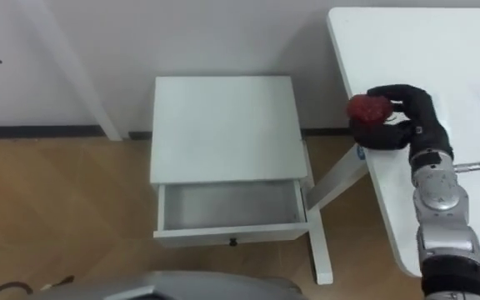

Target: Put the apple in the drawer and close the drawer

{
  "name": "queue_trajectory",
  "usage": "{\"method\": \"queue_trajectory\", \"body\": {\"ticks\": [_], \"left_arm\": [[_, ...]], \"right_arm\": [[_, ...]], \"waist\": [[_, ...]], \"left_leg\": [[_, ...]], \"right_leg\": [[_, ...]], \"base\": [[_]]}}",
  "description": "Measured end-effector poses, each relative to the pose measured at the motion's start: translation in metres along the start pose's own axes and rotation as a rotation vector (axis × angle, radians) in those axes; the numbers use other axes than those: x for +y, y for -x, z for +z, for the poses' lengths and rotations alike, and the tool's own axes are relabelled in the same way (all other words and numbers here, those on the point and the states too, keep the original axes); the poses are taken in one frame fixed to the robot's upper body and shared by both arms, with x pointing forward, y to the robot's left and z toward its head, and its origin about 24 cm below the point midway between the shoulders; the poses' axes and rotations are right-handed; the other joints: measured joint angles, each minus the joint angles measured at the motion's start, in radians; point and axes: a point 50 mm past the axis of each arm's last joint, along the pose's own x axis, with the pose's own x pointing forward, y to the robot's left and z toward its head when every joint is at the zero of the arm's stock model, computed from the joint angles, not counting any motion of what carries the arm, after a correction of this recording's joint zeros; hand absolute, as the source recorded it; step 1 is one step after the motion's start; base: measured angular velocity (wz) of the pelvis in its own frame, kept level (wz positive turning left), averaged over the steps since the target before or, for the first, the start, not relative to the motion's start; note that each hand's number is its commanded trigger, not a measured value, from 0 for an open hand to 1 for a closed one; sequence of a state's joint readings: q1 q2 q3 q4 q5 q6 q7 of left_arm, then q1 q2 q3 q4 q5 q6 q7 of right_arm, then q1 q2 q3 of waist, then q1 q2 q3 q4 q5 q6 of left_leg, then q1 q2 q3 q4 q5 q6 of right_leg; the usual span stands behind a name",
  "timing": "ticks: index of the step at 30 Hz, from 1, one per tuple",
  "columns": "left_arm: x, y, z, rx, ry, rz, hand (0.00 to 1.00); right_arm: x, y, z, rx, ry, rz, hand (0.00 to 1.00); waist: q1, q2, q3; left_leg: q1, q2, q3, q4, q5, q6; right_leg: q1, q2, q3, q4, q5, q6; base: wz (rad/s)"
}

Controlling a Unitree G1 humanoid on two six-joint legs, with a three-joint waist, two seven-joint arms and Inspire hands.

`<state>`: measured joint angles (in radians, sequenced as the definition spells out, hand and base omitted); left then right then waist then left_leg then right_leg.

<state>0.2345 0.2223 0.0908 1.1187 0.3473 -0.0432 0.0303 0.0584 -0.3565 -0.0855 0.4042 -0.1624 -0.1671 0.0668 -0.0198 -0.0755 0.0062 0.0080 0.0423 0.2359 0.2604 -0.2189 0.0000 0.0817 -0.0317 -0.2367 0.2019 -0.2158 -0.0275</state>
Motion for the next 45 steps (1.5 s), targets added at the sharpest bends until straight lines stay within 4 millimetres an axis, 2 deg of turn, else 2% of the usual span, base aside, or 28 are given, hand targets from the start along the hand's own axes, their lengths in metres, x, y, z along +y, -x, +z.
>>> {"method": "queue_trajectory", "body": {"ticks": [2, 5, 10, 11, 15, 20, 26, 33, 35, 36, 37, 45], "left_arm": [[0.0, -0.001, 0.007, -0.018, -0.024, -0.003, 0.0], [0.001, -0.002, 0.011, -0.029, -0.033, -0.003, 0.0], [0.0, -0.002, 0.012, -0.03, -0.061, -0.01, 0.0], [-0.001, -0.002, 0.011, -0.028, -0.07, -0.014, 0.0], [-0.005, -0.002, 0.013, -0.035, -0.092, -0.031, 0.0], [-0.007, -0.005, 0.027, -0.07, -0.128, -0.043, 0.0], [-0.008, -0.005, 0.029, -0.074, -0.138, -0.046, 0.0], [-0.007, -0.006, 0.03, -0.063, -0.139, -0.041, 0.0], [-0.007, -0.006, 0.03, -0.064, -0.139, -0.041, 0.0], [-0.007, -0.006, 0.03, -0.063, -0.139, -0.041, 0.0], [-0.007, -0.006, 0.03, -0.062, -0.139, -0.041, 0.0], [-0.007, -0.006, 0.03, -0.062, -0.139, -0.05, 0.0]], "right_arm": [[0.014, -0.001, 0.008, -0.017, 0.034, 0.081, 1.0], [0.033, 0.0, 0.015, -0.043, 0.063, 0.196, 1.0], [0.044, 0.0, 0.03, -0.102, 0.137, 0.259, 1.0], [0.047, 0.001, 0.035, -0.123, 0.139, 0.273, 1.0], [0.064, 0.005, 0.047, -0.179, 0.121, 0.35, 1.0], [0.074, 0.007, 0.05, -0.187, 0.124, 0.42, 1.0], [0.078, 0.008, 0.05, -0.185, 0.124, 0.445, 1.0], [0.084, 0.015, 0.035, -0.102, 0.185, 0.481, 1.0], [0.086, 0.019, 0.03, -0.079, 0.194, 0.497, 0.58], [0.088, 0.021, 0.026, -0.064, 0.198, 0.506, 0.1], [0.089, 0.022, 0.025, -0.057, 0.203, 0.511, 0.0], [0.092, 0.028, 0.018, -0.029, 0.221, 0.548, 0.0]], "waist": [[0.008, 0.008, 0.0048], [0.027, 0.023, 0.0017], [0.055, 0.012, -0.001], [0.056, 0.006, -0.0043], [0.056, 0.002, -0.0018], [0.058, 0.013, 0.0036], [0.053, 0.015, -0.0013], [0.053, 0.019, -0.0025], [0.054, 0.019, -0.003], [0.054, 0.02, -0.0031], [0.054, 0.02, -0.0034], [0.053, 0.028, -0.0013]], "left_leg": [[-0.011, -0.001, -0.011, 0.0, -0.002, 0.001], [-0.025, -0.003, -0.019, 0.008, -0.002, 0.002], [-0.032, -0.003, -0.03, 0.011, -0.002, 0.002], [-0.031, -0.002, -0.031, 0.012, -0.002, 0.002], [-0.017, -0.002, -0.036, 0.012, -0.002, 0.002], [-0.022, -0.001, -0.043, 0.011, -0.006, 0.007], [-0.034, -0.001, -0.046, 0.016, -0.007, 0.008], [-0.037, -0.003, -0.049, 0.018, -0.007, 0.008], [-0.036, -0.004, -0.049, 0.016, -0.007, 0.008], [-0.036, -0.004, -0.049, 0.016, -0.007, 0.009], [-0.036, -0.004, -0.049, 0.016, -0.007, 0.009], [-0.038, -0.003, -0.05, 0.015, -0.007, 0.009]], "right_leg": [[-0.006, -0.001, -0.014, 0.002, 0.0, 0.0], [-0.014, -0.002, -0.019, 0.004, 0.0, 0.001], [-0.014, -0.002, -0.036, -0.003, 0.0, 0.001], [-0.01, -0.002, -0.037, -0.007, 0.0, 0.001], [0.013, -0.002, -0.043, -0.014, 0.001, 0.002], [0.015, -0.003, -0.046, -0.011, 0.002, 0.004], [0.006, -0.003, -0.046, -0.012, 0.004, 0.007], [0.004, -0.004, -0.053, -0.015, 0.006, 0.01], [0.003, -0.004, -0.055, -0.015, 0.006, 0.01], [0.004, -0.004, -0.057, -0.016, 0.006, 0.01], [0.004, -0.004, -0.058, -0.016, 0.006, 0.01], [0.005, -0.005, -0.065, -0.016, 0.006, 0.01]], "base": [[0.17], [0.11], [0.09], [0.03], [0.05], [0.03], [0.0], [0.01], [0.0], [0.0], [0.0], [0.0]]}}
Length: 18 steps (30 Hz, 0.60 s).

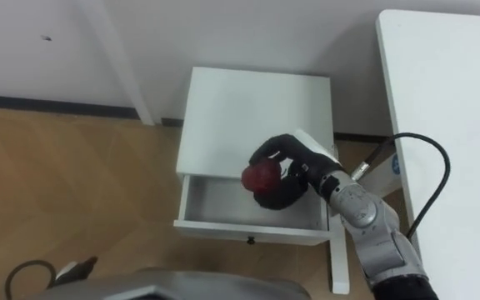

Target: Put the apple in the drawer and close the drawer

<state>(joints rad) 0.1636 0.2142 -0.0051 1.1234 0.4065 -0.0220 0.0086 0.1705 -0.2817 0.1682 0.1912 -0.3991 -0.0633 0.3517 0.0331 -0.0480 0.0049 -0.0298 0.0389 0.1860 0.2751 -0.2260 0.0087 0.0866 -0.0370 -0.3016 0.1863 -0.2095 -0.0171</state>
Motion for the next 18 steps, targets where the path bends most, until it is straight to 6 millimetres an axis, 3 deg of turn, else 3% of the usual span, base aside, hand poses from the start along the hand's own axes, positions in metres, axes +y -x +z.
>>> {"method": "queue_trajectory", "body": {"ticks": [18], "left_arm": [[0.0009, 0.0, 0.0023, -0.012, 0.0, 0.004, 0.0]], "right_arm": [[0.0023, 0.001, -0.003, 0.011, -0.008, 0.005, 0.0]], "waist": [[-0.002, 0.0, -0.0004]], "left_leg": [[-0.003, -0.002, -0.005, 0.001, 0.0, 0.0]], "right_leg": [[0.001, -0.001, -0.003, -0.001, 0.0, 0.0]], "base": [[0.0]]}}
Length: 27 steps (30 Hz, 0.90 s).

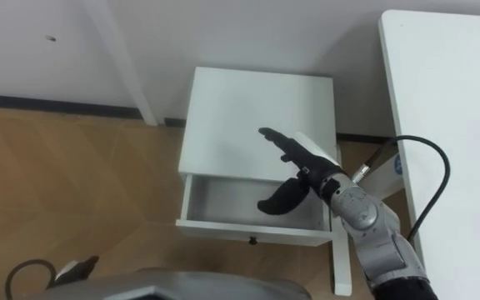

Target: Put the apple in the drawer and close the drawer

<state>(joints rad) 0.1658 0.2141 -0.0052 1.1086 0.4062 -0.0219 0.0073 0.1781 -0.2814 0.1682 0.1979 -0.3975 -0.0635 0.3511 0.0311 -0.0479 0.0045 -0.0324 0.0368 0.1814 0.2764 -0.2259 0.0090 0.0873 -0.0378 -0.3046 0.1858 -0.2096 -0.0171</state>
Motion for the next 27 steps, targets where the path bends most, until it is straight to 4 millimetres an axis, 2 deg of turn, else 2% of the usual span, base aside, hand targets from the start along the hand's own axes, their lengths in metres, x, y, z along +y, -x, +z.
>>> {"method": "queue_trajectory", "body": {"ticks": [10, 12, 15, 17, 18, 19, 20, 22, 23, 24, 25, 26, 27], "left_arm": [[-0.004, 0.001, -0.004, 0.013, 0.005, -0.005, 0.0], [-0.004, 0.002, -0.006, 0.017, 0.009, 0.014, 0.0], [-0.005, 0.002, -0.01, 0.033, 0.027, 0.04, 0.0], [-0.007, 0.004, -0.019, 0.062, 0.048, 0.063, 0.0], [-0.009, 0.005, -0.022, 0.073, 0.069, 0.073, 0.0], [-0.011, 0.006, -0.023, 0.079, 0.08, 0.074, 0.0], [-0.014, 0.006, -0.026, 0.095, 0.093, 0.072, 0.0], [-0.016, 0.007, -0.029, 0.111, 0.104, 0.068, 0.0], [-0.016, 0.007, -0.03, 0.114, 0.109, 0.07, 0.0], [-0.014, 0.005, -0.027, 0.11, 0.111, 0.07, 0.0], [-0.013, 0.004, -0.025, 0.109, 0.112, 0.072, 0.0], [-0.009, 0.004, -0.024, 0.108, 0.126, 0.079, 0.0], [-0.007, 0.003, -0.023, 0.105, 0.131, 0.084, 0.0]], "right_arm": [[0.011, 0.002, -0.025, 0.098, -0.057, -0.007, 0.0], [0.017, 0.004, -0.041, 0.163, -0.112, -0.021, 0.0], [0.022, 0.01, -0.065, 0.256, -0.204, -0.086, 0.0], [0.029, 0.024, -0.094, 0.379, -0.269, -0.146, 0.0], [0.034, 0.034, -0.11, 0.453, -0.308, -0.182, 0.0], [0.037, 0.04, -0.117, 0.486, -0.329, -0.198, 0.0], [0.042, 0.052, -0.131, 0.558, -0.365, -0.231, 0.0], [0.051, 0.07, -0.149, 0.663, -0.404, -0.261, 0.0], [0.058, 0.08, -0.158, 0.732, -0.401, -0.256, 0.0], [0.064, 0.089, -0.166, 0.793, -0.423, -0.268, 0.0], [0.066, 0.092, -0.169, 0.817, -0.436, -0.271, 0.0], [0.075, 0.103, -0.175, 0.877, -0.458, -0.264, 0.0], [0.081, 0.112, -0.18, 0.92, -0.483, -0.262, 0.0]], "waist": [[-0.006, -0.005, -0.0009], [-0.008, -0.008, -0.0037], [-0.011, -0.007, -0.0034], [-0.023, -0.002, -0.003], [-0.03, 0.005, -0.0072], [-0.032, 0.009, -0.009], [-0.035, 0.016, -0.0083], [-0.056, 0.025, -0.0082], [-0.07, 0.027, -0.0053], [-0.083, 0.039, -0.0044], [-0.085, 0.045, -0.0044], [-0.089, 0.04, -0.0038], [-0.095, 0.047, -0.0076]], "left_leg": [[-0.009, -0.009, -0.009, 0.012, -0.004, 0.006], [-0.009, -0.011, -0.008, 0.015, -0.006, 0.009], [-0.006, -0.01, -0.009, 0.023, -0.009, 0.014], [0.006, -0.012, -0.008, 0.026, -0.015, 0.022], [0.01, -0.014, -0.003, 0.028, -0.022, 0.028], [0.012, -0.015, -0.001, 0.028, -0.024, 0.03], [0.016, -0.018, 0.007, 0.031, -0.028, 0.036], [0.016, -0.025, 0.01, 0.045, -0.04, 0.048], [0.007, -0.032, 0.01, 0.065, -0.049, 0.058], [-0.003, -0.031, 0.01, 0.087, -0.061, 0.07], [-0.01, -0.037, 0.013, 0.099, -0.068, 0.078], [-0.017, -0.053, 0.022, 0.123, -0.08, 0.092], [-0.027, -0.058, 0.027, 0.156, -0.099, 0.106]], "right_leg": [[0.0, -0.004, -0.004, 0.002, 0.0, 0.002], [0.002, -0.006, -0.006, 0.003, -0.001, 0.005], [0.011, -0.008, -0.007, 0.002, 0.0, 0.009], [0.025, -0.014, -0.007, 0.004, 0.0, 0.017], [0.028, -0.019, -0.006, 0.008, -0.004, 0.022], [0.026, -0.021, -0.004, 0.013, -0.005, 0.025], [0.018, -0.03, 0.002, 0.036, -0.011, 0.033], [-0.007, -0.048, 0.006, 0.109, -0.028, 0.045], [-0.052, -0.069, 0.003, 0.207, -0.041, 0.054], [-0.121, -0.092, 0.007, 0.351, -0.042, 0.054], [-0.164, -0.113, 0.016, 0.432, -0.04, 0.054], [-0.244, -0.15, 0.049, 0.584, -0.017, 0.061], [-0.318, -0.175, 0.071, 0.705, 0.048, 0.06]], "base": [[0.02], [0.0], [0.03], [0.02], [-0.03], [-0.1], [-0.09], [-0.03], [0.07], [0.07], [0.0], [-0.11], [-0.16]]}}
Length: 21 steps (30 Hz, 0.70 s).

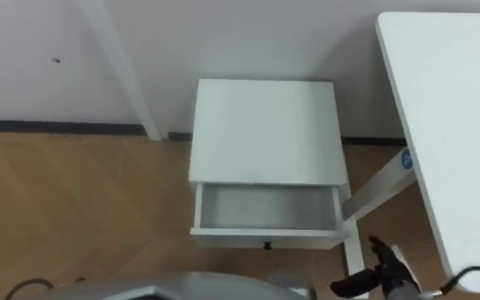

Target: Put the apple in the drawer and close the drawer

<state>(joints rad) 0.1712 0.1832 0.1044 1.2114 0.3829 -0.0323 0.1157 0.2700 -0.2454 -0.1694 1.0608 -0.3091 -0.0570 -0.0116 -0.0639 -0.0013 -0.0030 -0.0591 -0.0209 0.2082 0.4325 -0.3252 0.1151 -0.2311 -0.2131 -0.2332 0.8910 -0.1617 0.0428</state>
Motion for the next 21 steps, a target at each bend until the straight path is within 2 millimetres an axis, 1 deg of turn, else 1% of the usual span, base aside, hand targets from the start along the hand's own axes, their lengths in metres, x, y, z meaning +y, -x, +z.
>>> {"method": "queue_trajectory", "body": {"ticks": [1, 2, 3, 4, 5, 6, 7, 8, 9, 10, 11, 12, 13, 14, 15, 16, 17, 18, 20, 21], "left_arm": [[0.001, 0.0, 0.0, 0.001, 0.0, 0.002, 0.0], [0.003, 0.0, -0.004, 0.013, 0.001, 0.004, 0.0], [0.006, 0.0, -0.005, 0.017, 0.005, 0.011, 0.0], [0.008, 0.0, -0.006, 0.022, 0.01, 0.018, 0.0], [0.012, -0.001, -0.007, 0.032, 0.015, 0.026, 0.0], [0.013, -0.001, -0.009, 0.045, 0.029, 0.028, 0.0], [0.013, -0.001, -0.01, 0.055, 0.039, 0.03, 0.0], [0.015, -0.001, -0.012, 0.078, 0.05, 0.032, 0.0], [0.014, -0.001, -0.015, 0.107, 0.043, 0.028, 0.0], [0.014, 0.0, -0.015, 0.119, 0.043, 0.026, 0.0], [0.013, -0.001, -0.016, 0.135, 0.041, 0.022, 0.0], [0.013, -0.001, -0.015, 0.146, 0.041, 0.014, 0.0], [0.013, -0.001, -0.015, 0.152, 0.042, 0.01, 0.0], [0.012, -0.001, -0.017, 0.166, 0.052, 0.006, 0.0], [0.012, -0.001, -0.017, 0.174, 0.06, 0.006, 0.0], [0.012, -0.001, -0.017, 0.177, 0.06, 0.006, 0.0], [0.011, 0.0, -0.018, 0.183, 0.062, 0.003, 0.0], [0.011, 0.0, -0.018, 0.186, 0.071, 0.002, 0.0], [0.01, 0.0, -0.019, 0.189, 0.076, 0.002, 0.0], [0.01, 0.0, -0.02, 0.192, 0.077, 0.001, 0.0]], "right_arm": [[0.001, 0.0, -0.004, 0.022, -0.013, 0.004, 0.0], [0.004, 0.003, -0.017, 0.077, -0.048, 0.017, 0.0], [0.008, 0.004, -0.024, 0.11, -0.071, 0.034, 0.0], [0.011, 0.005, -0.026, 0.12, -0.087, 0.044, 0.0], [0.014, 0.007, -0.034, 0.147, -0.097, 0.065, 0.0], [0.017, 0.009, -0.04, 0.174, -0.105, 0.077, 0.0], [0.019, 0.009, -0.043, 0.184, -0.11, 0.083, 0.0], [0.023, 0.011, -0.047, 0.206, -0.119, 0.098, 0.0], [0.026, 0.012, -0.051, 0.226, -0.123, 0.109, 0.0], [0.028, 0.013, -0.053, 0.237, -0.129, 0.111, 0.0], [0.03, 0.015, -0.057, 0.255, -0.132, 0.113, 0.0], [0.03, 0.015, -0.059, 0.266, -0.14, 0.105, 0.0], [0.03, 0.015, -0.059, 0.271, -0.146, 0.099, 0.0], [0.03, 0.016, -0.061, 0.287, -0.168, 0.086, 0.0], [0.03, 0.015, -0.059, 0.284, -0.187, 0.073, 0.0], [0.03, 0.015, -0.059, 0.285, -0.195, 0.067, 0.0], [0.029, 0.013, -0.056, 0.277, -0.208, 0.061, 0.0], [0.03, 0.012, -0.053, 0.271, -0.228, 0.059, 0.0], [0.03, 0.011, -0.05, 0.268, -0.254, 0.058, 0.0], [0.03, 0.01, -0.049, 0.268, -0.261, 0.06, 0.0]], "waist": [[0.0, 0.006, 0.0001], [-0.01, 0.026, 0.0011], [-0.018, 0.035, -0.0034], [-0.027, 0.038, -0.0002], [-0.038, 0.039, 0.0005], [-0.032, 0.055, 0.0007], [-0.031, 0.06, -0.0002], [-0.034, 0.076, 0.0065], [-0.042, 0.083, 0.0063], [-0.045, 0.084, 0.0064], [-0.05, 0.082, 0.0061], [-0.049, 0.077, 0.0068], [-0.047, 0.076, 0.0059], [-0.046, 0.07, 0.0066], [-0.044, 0.068, 0.0068], [-0.043, 0.069, 0.0063], [-0.042, 0.074, 0.0071], [-0.042, 0.078, 0.0074], [-0.044, 0.088, 0.0045], [-0.046, 0.09, 0.0054]], "left_leg": [[-0.001, 0.0, 0.004, 0.01, -0.008, 0.006], [-0.003, 0.004, 0.006, 0.029, -0.019, 0.02], [-0.017, 0.009, 0.014, 0.043, -0.026, 0.03], [-0.027, 0.01, 0.014, 0.054, -0.029, 0.035], [-0.041, 0.02, 0.014, 0.072, -0.032, 0.043], [-0.049, 0.049, 0.022, 0.078, -0.033, 0.044], [-0.053, 0.062, 0.026, 0.079, -0.033, 0.044], [-0.055, 0.091, 0.028, 0.083, -0.034, 0.044], [-0.051, 0.115, 0.02, 0.085, -0.035, 0.046], [-0.05, 0.121, 0.012, 0.086, -0.035, 0.045], [-0.05, 0.13, -0.001, 0.099, -0.039, 0.044], [-0.054, 0.132, -0.007, 0.121, -0.05, 0.047], [-0.055, 0.132, -0.006, 0.132, -0.055, 0.05], [-0.061, 0.132, -0.007, 0.156, -0.069, 0.055], [-0.068, 0.132, -0.007, 0.178, -0.083, 0.063], [-0.07, 0.132, -0.006, 0.189, -0.089, 0.066], [-0.077, 0.131, -0.005, 0.206, -0.097, 0.072], [-0.081, 0.129, -0.004, 0.217, -0.104, 0.076], [-0.089, 0.127, -0.005, 0.225, -0.11, 0.08], [-0.093, 0.123, -0.004, 0.223, -0.111, 0.077]], "right_leg": [[-0.034, -0.009, 0.012, 0.06, 0.043, -0.001], [-0.107, -0.021, 0.028, 0.156, 0.159, -0.001], [-0.196, -0.026, 0.056, 0.261, 0.258, 0.005], [-0.253, -0.027, 0.067, 0.368, 0.253, 0.0], [-0.374, -0.012, 0.08, 0.591, 0.203, 0.004], [-0.478, 0.024, 0.076, 0.771, 0.153, 0.001], [-0.532, 0.039, 0.065, 0.846, 0.134, -0.004], [-0.641, 0.062, 0.033, 0.972, 0.095, -0.009], [-0.731, 0.066, 0.004, 1.048, 0.068, -0.01], [-0.767, 0.061, -0.003, 1.07, 0.055, -0.008], [-0.833, 0.054, -0.014, 1.097, 0.034, -0.004], [-0.887, 0.045, -0.012, 1.118, 0.015, -0.003], [-0.907, 0.044, -0.012, 1.125, 0.007, 0.0], [-0.929, 0.042, -0.012, 1.134, -0.003, -0.005], [-0.935, 0.042, -0.017, 1.134, -0.007, -0.008], [-0.934, 0.041, -0.017, 1.136, -0.008, -0.008], [-0.926, 0.039, -0.016, 1.139, -0.008, -0.007], [-0.9, 0.032, -0.011, 1.141, -0.009, -0.006], [-0.85, 0.018, -0.009, 1.13, -0.01, -0.005], [-0.819, 0.009, 0.001, 1.116, -0.009, -0.004]], "base": [[-0.15], [-0.24], [-0.22], [-0.17], [-0.19], [-0.23], [-0.33], [-0.12], [0.0], [0.19], [0.25], [0.21], [0.12], [0.08], [0.08], [0.04], [0.0], [0.0], [-0.03], [-0.07]]}}
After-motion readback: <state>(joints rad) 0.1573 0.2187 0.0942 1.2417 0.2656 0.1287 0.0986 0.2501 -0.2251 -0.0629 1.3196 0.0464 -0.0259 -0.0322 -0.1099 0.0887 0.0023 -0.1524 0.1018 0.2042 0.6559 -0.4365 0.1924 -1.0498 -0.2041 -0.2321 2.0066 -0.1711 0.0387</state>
